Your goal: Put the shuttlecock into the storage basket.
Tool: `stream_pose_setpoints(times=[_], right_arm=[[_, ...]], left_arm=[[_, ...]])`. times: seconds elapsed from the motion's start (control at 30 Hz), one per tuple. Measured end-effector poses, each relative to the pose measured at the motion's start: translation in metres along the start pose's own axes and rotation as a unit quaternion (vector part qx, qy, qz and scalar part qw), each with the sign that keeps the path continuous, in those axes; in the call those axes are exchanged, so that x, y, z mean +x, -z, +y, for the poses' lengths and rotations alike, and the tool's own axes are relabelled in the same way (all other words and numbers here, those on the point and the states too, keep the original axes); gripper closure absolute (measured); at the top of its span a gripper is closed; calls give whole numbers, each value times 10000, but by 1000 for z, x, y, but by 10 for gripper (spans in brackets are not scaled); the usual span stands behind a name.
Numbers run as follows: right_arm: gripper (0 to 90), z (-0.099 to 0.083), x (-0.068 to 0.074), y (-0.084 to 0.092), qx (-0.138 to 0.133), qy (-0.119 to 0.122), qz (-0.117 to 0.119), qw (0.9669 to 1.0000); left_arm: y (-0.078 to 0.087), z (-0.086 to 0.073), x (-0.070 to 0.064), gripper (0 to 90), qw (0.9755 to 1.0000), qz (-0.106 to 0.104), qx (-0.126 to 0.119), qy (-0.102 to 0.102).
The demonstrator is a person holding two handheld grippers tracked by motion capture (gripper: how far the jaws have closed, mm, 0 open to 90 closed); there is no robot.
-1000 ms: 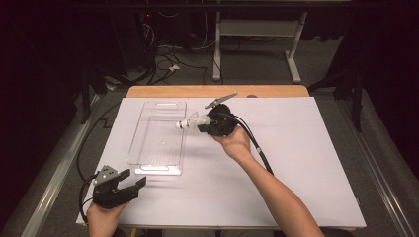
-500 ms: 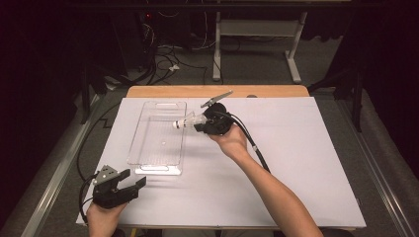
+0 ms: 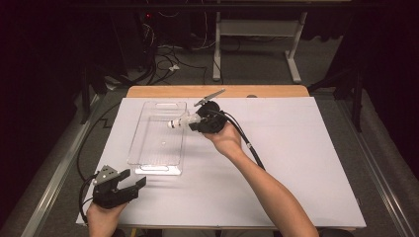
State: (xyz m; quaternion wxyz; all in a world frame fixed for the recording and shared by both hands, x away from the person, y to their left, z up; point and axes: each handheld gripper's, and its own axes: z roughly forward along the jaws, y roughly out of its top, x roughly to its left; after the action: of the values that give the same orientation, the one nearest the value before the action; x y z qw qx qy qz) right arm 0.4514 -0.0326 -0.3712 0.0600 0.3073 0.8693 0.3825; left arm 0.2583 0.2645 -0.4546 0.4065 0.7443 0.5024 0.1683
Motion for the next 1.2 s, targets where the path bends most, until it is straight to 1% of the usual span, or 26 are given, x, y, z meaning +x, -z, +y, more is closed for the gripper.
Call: stream_pose_setpoints(times=[0.4,0.53,0.63,0.67,0.73,0.8,0.83,0.97,1.2], right_arm=[[893,14,9,-15,99,111,65,9999],[893,18,12,-21,122,109,84,9998],[893,21,13,-24,148,101,114,9998],[893,22,14,-26,146,110,120,9998],[893,24,15,-29,160,142,143,9997],[893,25,17,-32,214,108,151,9996],[892,25,16,-33,205,149,155,9996],[893,27,18,-38,214,114,184,9995],[893,30,21,-45,233,202,197,9993]], left_arm=[[0,0,0,317,10000,-17,-5,-6],[0,0,1,317,10000,-22,5,-21],[0,0,0,318,10000,-21,-5,18],[1,0,0,317,10000,-18,2,-6],[0,0,0,318,10000,-23,0,2],[0,0,1,317,10000,-34,12,4],[0,0,1,317,10000,-35,-3,9],[0,0,1,318,10000,-35,-14,20],[0,0,0,317,10000,-38,-4,5]])
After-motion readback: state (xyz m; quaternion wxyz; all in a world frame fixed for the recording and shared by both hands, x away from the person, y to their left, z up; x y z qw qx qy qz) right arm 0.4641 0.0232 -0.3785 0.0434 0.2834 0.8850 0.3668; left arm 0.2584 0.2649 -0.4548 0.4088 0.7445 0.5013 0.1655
